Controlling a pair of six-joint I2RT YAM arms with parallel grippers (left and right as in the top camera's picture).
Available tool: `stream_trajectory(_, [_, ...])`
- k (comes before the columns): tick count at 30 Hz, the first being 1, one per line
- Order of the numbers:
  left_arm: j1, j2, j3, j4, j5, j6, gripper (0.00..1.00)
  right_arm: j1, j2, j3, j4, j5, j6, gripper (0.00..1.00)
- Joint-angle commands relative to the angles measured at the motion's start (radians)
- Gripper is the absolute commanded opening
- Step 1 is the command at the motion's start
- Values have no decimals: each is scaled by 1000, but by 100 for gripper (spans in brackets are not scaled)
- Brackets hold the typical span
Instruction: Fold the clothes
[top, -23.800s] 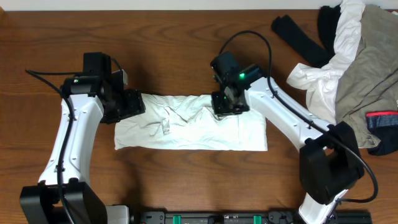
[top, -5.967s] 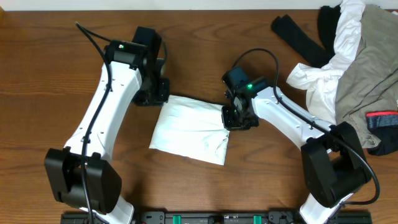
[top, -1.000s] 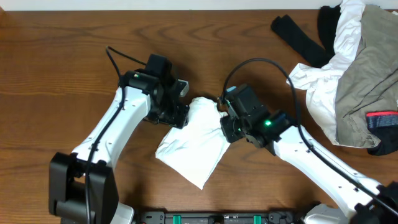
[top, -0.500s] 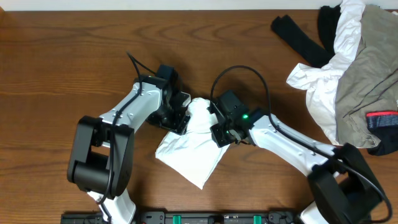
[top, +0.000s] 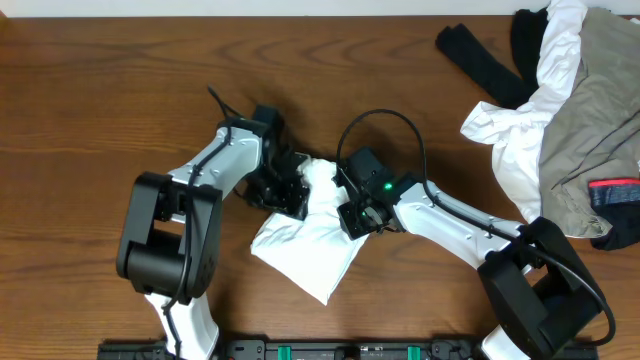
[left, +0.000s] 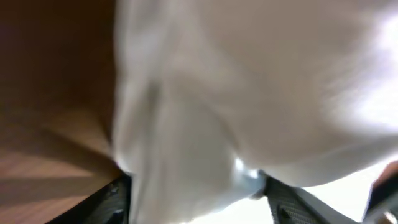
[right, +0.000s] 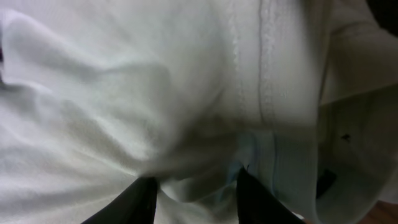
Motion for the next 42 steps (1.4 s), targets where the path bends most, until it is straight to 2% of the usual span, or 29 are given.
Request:
stream_trajectory(1, [-9,70,-38,-25,69,23,56,5,6,-6,5,0,13,40])
stream_trajectory(2, [-9,70,-38,-28,69,23,47,5,6,-6,5,-1,13,40])
stream_trajectory(3, [-9,70,-38,-29,69,23,30,5,6,-6,5,-1,13,40])
stream_trajectory(4, [-9,70,-38,-28,69,23,20,5,6,-6,5,-1,13,40])
stream_trajectory(5, [-9,70,-38,-27,69,23,15,5,6,-6,5,-1,13,39])
stream_trajectory(8, [-8,70,-37,-27,67,23,6,5,6,-6,5,0,13,38])
stream_trajectory(12, [11,69,-37,-28,64,19,6,1,4,-6,0,0,13,33])
stream_trajectory(18, [134,41,11,-73,44,9,6,-32,-79,50,-108,40,11,34])
stream_trajectory(24, [290,-53,80,-89,-230,-121,6,-92,-260,141,-225,82,-6,35])
stream_trajectory(28, [366,-97,151,-100,-301,-119,6,-143,-354,154,-255,82,-6,35])
stream_trajectory(32, [405,-97,220,-98,-399,-92,6,-183,-406,154,-299,82,-7,36])
stream_trajectory(36, [436,-97,261,-47,-529,-16,6,-200,-414,154,-342,82,-7,35])
stream_trajectory(39, [468,-95,261,21,-539,40,6,-200,-414,154,-357,82,-16,36])
stream_trajectory(42, [509,-95,261,82,-539,43,6,-200,-414,154,-362,82,-18,35])
